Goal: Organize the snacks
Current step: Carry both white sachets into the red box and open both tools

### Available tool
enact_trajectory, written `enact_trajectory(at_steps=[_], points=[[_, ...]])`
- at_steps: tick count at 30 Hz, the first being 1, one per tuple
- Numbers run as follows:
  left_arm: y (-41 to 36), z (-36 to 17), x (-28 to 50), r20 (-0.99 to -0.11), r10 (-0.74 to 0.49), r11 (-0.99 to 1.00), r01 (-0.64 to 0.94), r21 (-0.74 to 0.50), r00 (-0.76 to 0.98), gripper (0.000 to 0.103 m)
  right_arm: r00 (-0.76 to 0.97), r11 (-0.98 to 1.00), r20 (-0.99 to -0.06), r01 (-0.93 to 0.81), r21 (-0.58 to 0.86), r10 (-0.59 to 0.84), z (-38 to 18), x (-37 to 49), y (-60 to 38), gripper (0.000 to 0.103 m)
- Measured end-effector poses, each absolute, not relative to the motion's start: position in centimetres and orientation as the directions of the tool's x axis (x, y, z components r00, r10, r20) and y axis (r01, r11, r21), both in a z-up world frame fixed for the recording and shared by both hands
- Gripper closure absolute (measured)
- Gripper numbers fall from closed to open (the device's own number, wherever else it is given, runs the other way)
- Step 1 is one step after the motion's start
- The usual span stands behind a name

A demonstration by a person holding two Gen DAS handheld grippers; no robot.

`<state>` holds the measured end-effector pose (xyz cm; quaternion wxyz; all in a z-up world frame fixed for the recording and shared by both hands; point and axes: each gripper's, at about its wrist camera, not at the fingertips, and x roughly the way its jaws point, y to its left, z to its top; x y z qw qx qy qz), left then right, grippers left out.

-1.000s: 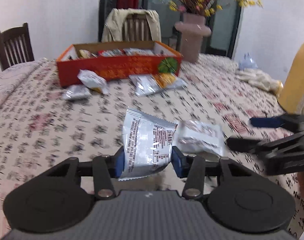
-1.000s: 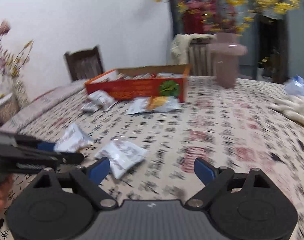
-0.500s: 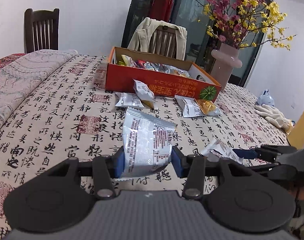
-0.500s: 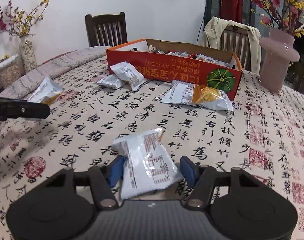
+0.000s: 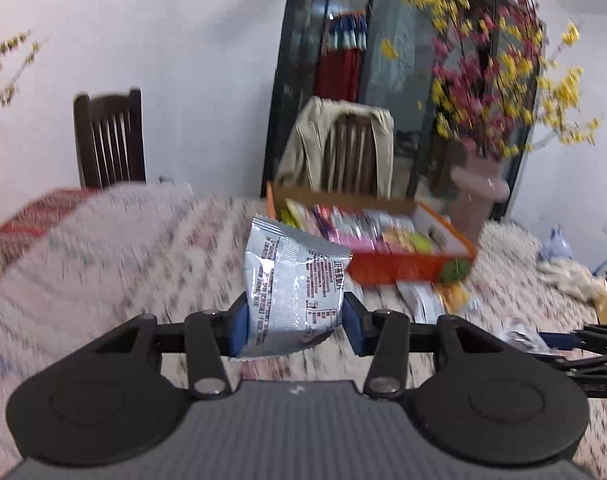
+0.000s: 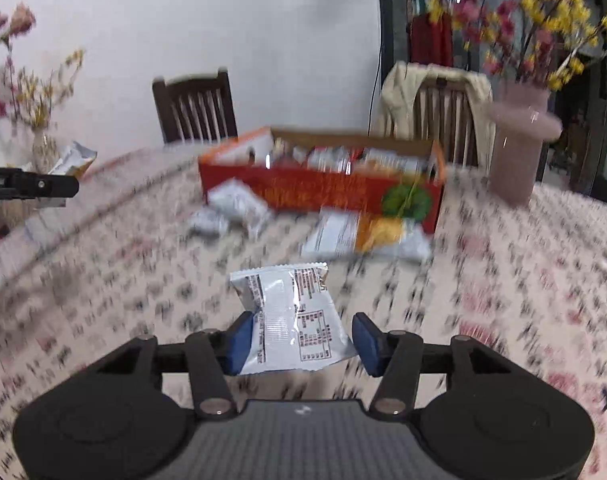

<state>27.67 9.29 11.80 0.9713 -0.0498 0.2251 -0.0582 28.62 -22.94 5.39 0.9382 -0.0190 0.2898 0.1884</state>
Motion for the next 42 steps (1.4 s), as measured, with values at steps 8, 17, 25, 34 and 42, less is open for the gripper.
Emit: enact_trajectory(at_steps=[8,17,25,34,42], points=[[7.6,14.7,35.9,-0.389,-0.200,0.978,0.159,-0.135,0.899,0.055,0.814,0.918,-0.462,-0.396,0.004,0.353,11.0,33.6,-22.8,0.050],[5.0,10.9,49.4,-0.511,-0.161,0.979,0.070,-0.192,0.844,0.055,0.806,0.898,-0.421,-0.437,0.052,0.416,12.9,47.8,-17.6,0.050],[5.1,6.2,51.7,-0.560,-0.209,0.974,0.116,-0.197,0.802,0.050,0.784,0.923,-0.502,-0.375,0.086,0.365,7.3,55.3,-14.6,0.050],[4.6,6.2,51.8,-0.555,-0.226,0.971,0.140,-0.193,0.800,0.032,0.795,0.955,-0.544,-0.293,0.044,0.269,3.9,56.1,-14.9,0.034],[5.8,9.7,49.7,-0.513,-0.223,0.968,0.128,-0.214,0.829,0.031,0.845,0.958,-0.455,-0.277,0.076,0.280,8.5,52.9,-18.2,0.027]])
